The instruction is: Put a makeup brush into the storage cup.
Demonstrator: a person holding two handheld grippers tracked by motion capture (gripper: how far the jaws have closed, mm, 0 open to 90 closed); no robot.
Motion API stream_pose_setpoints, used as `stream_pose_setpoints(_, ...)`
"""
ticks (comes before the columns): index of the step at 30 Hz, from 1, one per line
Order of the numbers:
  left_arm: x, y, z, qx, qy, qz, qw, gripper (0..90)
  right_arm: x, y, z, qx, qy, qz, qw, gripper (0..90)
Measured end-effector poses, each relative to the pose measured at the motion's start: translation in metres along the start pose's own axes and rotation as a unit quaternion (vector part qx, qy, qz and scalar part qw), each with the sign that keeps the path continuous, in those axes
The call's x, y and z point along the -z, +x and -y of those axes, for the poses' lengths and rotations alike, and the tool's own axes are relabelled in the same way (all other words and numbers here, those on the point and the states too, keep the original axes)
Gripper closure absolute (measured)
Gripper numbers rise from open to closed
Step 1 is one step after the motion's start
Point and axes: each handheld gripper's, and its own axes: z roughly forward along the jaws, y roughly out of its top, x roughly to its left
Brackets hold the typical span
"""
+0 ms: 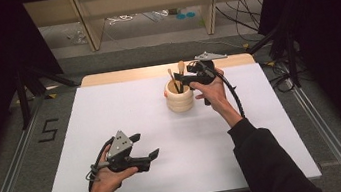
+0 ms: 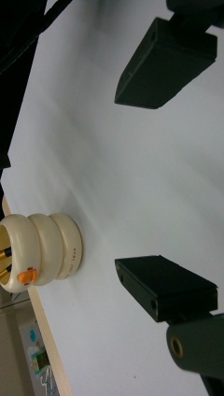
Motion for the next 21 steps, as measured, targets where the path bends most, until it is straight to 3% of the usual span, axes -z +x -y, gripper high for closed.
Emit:
stream_pose_setpoints(12, 0.001, 0.000, 0.000, 0.001, -0.001, -0.002, 1.0000, 17.4, 0.017, 0.008, -0.007, 0.003, 0.003, -0.010, 0.9999, 27.0)
stream_pose_setpoints(14, 0.001, 0.000, 0.000, 0.001, -0.002, -0.002, 1.0000, 17.4, 0.020, 0.009, -0.008, 0.014, 0.001, -0.007, 0.9999, 26.8)
stream_pose_setpoints(17, 0.001, 0.000, 0.000, 0.001, -0.002, -0.003, 1.0000, 17.4, 0.024, 0.013, -0.009, 0.007, 0.003, -0.011, 0.9999, 25.9)
stream_pose_setpoints(21, 0.000, -0.001, 0.000, 0.012, -0.001, 0.003, 0.9999, 17.4, 0.028, 0.018, -0.011, 0.011, 0.000, -0.012, 0.9999, 24.5)
